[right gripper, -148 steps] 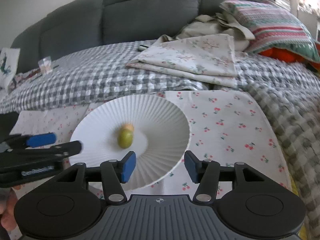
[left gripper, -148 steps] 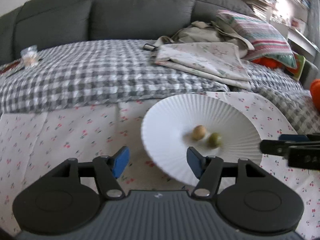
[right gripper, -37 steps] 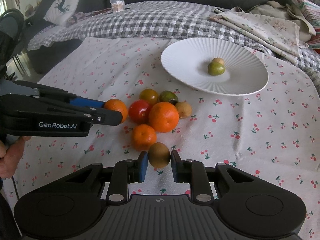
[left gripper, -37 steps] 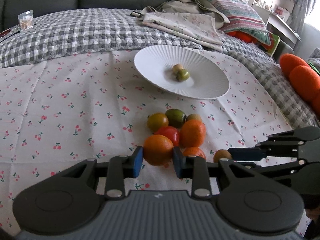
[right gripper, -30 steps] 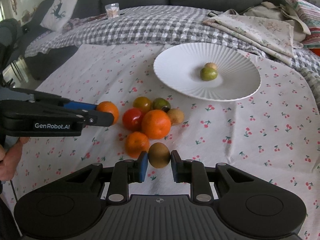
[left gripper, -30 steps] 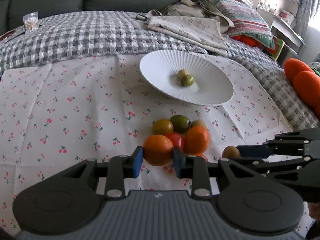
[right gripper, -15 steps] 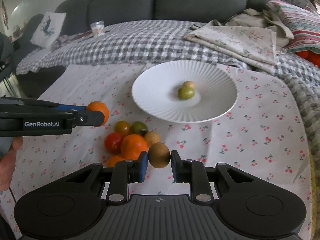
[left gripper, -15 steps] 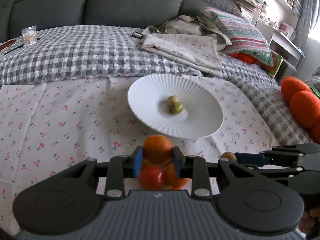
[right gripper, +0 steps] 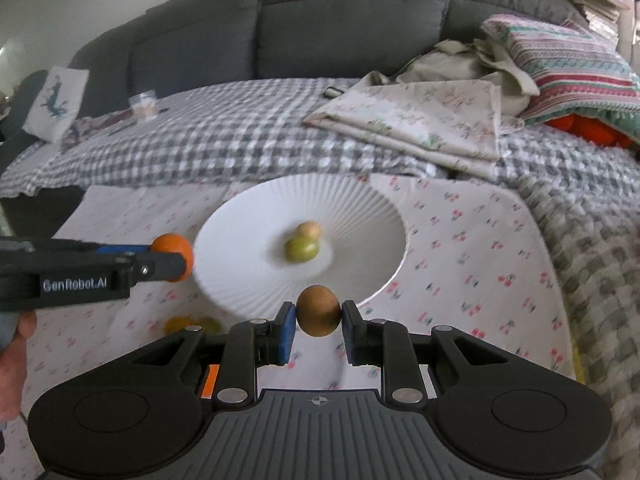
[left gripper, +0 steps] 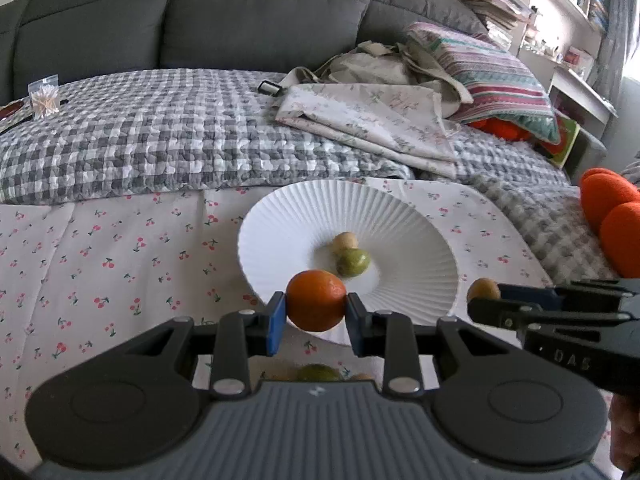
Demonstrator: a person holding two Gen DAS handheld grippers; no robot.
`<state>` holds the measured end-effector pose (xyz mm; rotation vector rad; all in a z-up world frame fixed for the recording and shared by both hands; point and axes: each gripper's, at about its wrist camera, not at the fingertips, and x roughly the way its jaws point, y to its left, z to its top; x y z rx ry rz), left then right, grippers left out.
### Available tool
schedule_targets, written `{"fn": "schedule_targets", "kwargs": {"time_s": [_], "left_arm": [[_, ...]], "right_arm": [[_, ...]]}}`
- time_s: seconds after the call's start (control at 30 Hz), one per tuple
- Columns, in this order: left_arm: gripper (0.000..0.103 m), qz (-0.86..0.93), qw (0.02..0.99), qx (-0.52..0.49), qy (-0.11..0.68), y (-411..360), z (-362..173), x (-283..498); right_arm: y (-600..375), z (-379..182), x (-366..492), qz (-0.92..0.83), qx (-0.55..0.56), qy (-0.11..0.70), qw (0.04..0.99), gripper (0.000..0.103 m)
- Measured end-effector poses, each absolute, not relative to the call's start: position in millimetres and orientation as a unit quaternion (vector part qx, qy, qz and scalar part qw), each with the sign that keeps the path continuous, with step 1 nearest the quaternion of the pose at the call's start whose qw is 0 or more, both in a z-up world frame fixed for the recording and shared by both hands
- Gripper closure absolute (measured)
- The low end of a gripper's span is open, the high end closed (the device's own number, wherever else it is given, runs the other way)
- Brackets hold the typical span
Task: Organize fruits
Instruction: 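Lower the kiwi and tangerine into the white bowl and open both tools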
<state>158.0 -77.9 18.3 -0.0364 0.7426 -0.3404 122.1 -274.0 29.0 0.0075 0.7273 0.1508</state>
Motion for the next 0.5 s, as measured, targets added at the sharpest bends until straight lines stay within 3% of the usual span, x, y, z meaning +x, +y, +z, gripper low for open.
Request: {"fn": "schedule_targets", "kwargs": {"time_s": [0.5], "left_arm": [[0.073,-0.171,0.924,0.034,0.341,-93,-10,182]], "right_arm": [[-268,3,160,0.073,-0.014,0.355,0.932,0.080]]}}
